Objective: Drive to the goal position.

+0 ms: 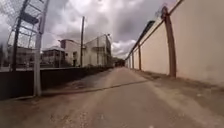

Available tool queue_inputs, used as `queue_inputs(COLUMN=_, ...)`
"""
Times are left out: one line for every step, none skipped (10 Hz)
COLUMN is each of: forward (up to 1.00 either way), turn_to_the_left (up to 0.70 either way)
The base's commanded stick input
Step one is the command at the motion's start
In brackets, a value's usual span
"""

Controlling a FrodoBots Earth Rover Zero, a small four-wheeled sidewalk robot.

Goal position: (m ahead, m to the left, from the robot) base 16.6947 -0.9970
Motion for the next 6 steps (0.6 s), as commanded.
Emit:
queue_inputs(forward=0.6, turn_to_the_left=0.15)
queue_inputs(forward=0.6, turn_to_the_left=0.15)
queue_inputs(forward=0.6, turn_to_the_left=0.15)
queue_inputs(forward=0.6, turn_to_the_left=0.15)
queue_inputs(forward=0.6, turn_to_the_left=0.15)
queue_inputs(forward=0.6, turn_to_the_left=0.15)
